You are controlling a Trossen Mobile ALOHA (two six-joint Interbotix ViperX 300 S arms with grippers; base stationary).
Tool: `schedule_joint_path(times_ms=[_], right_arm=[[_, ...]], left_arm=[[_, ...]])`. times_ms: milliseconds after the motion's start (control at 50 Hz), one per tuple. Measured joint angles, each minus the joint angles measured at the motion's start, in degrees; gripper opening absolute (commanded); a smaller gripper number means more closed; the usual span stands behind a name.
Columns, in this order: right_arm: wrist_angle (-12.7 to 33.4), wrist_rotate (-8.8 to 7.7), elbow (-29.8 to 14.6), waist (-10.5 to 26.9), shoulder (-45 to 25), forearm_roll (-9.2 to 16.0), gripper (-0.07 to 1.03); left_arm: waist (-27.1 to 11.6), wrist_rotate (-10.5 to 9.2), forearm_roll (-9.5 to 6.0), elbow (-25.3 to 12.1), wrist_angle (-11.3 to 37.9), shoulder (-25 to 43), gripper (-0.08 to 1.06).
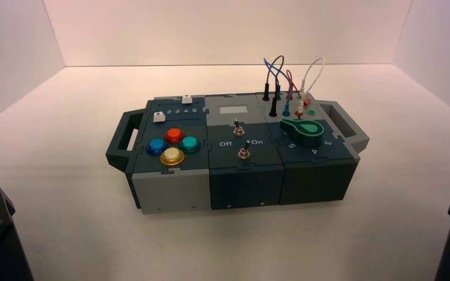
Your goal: Turn the knob to position 3.
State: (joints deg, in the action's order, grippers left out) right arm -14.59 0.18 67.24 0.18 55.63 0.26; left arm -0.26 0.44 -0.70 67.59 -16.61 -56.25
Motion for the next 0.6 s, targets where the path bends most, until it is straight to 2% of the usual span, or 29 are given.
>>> schedule_joint_path(times_ms=[340, 500, 600], right_arm=[[1.14, 0.0, 0.0, 0.0, 0.09, -0.09, -0.02], [4.75, 0.0, -0.44, 1.05, -0.53, -0.09, -0.02], [8.53, 0.0, -1.32, 2.55, -1.58, -0.09, -0.02]], left_arm=[[0.0, 0.09, 0.0, 0.0, 1.05, 0.09, -0.04], [-0.53, 0.18, 0.0, 0.0, 5.45, 0.18, -0.04], [-3.08, 0.18, -0.09, -0.62, 10.81, 0.26, -0.04]])
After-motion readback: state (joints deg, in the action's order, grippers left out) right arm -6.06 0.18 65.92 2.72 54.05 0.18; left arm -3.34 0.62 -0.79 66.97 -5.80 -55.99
